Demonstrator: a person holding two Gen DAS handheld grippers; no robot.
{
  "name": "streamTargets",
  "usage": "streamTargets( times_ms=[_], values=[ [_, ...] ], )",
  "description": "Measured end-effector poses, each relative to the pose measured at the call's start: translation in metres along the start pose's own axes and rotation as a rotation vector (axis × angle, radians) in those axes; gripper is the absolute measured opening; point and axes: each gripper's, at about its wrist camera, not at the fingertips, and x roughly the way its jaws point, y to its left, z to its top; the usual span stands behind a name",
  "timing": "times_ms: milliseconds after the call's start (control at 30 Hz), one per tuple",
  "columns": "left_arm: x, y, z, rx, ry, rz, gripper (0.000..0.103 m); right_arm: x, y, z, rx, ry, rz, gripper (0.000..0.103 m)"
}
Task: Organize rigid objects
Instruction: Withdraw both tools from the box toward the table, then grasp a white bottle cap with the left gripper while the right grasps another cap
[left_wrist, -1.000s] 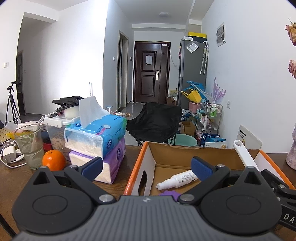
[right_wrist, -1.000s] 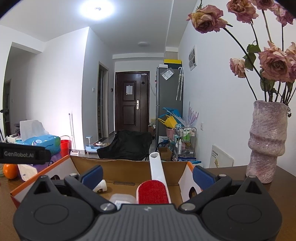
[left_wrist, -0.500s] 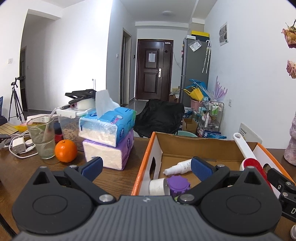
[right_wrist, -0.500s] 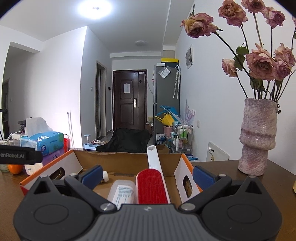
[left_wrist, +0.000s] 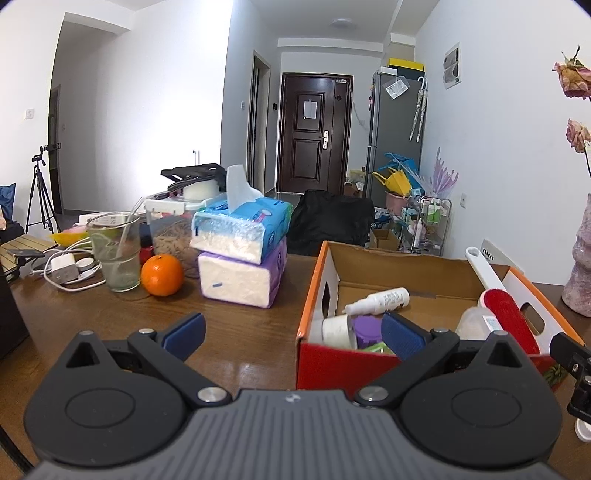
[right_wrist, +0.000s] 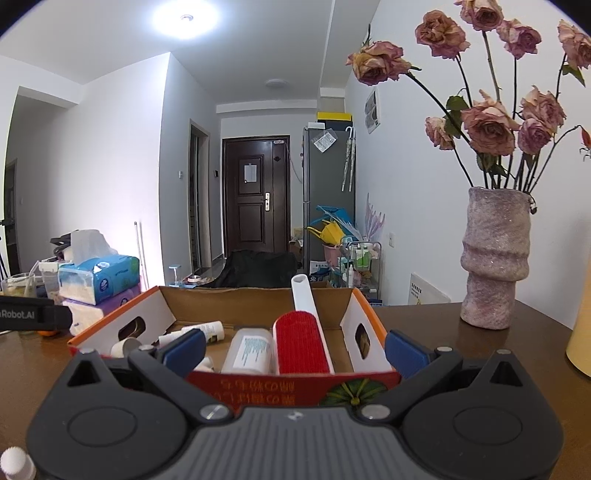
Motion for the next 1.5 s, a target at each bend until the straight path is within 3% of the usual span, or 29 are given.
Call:
streamTargets(
  times_ms=[400, 700, 967, 1300, 1400, 1467, 1500],
  values=[
    [-0.036, 0.014, -0.022, 0.002, 0.03, -0.008, 0.103, -0.039, -0.005, -0.015, 0.014, 0.023, -0.022, 0.103],
    [-0.054, 0.024, -0.048, 0.039, 0.101, -0.008, 0.103, -0.067, -0.006, -0.03, 0.009, 0.049, -0.032, 0.103],
    [-0.054, 0.033, -0.072, 0.055, 0.206, 0.005, 0.103, -0.082, -0.016, -0.036, 0.025, 0.07, -0.046, 0.103],
    [-0.034, 0.037, -0.082, 0.043, 0.285, 0.013, 0.103, -0.103, -0.058, -0.05, 0.062, 0.124, -0.094, 0.103],
    [-0.033, 0.036, -0.083, 0.049, 0.287, 0.01, 0.096, -0.109, -0.07, -0.057, 0.062, 0.148, -0.115, 0.103],
    [-0.032, 0.035, -0.083, 0.055, 0.293, 0.0, 0.084, -0.11, -0.078, -0.06, 0.074, 0.16, -0.13, 0.103],
    [-0.031, 0.034, -0.084, 0.06, 0.299, -0.008, 0.072, -0.11, -0.082, -0.061, 0.086, 0.165, -0.137, 0.103]
  ],
)
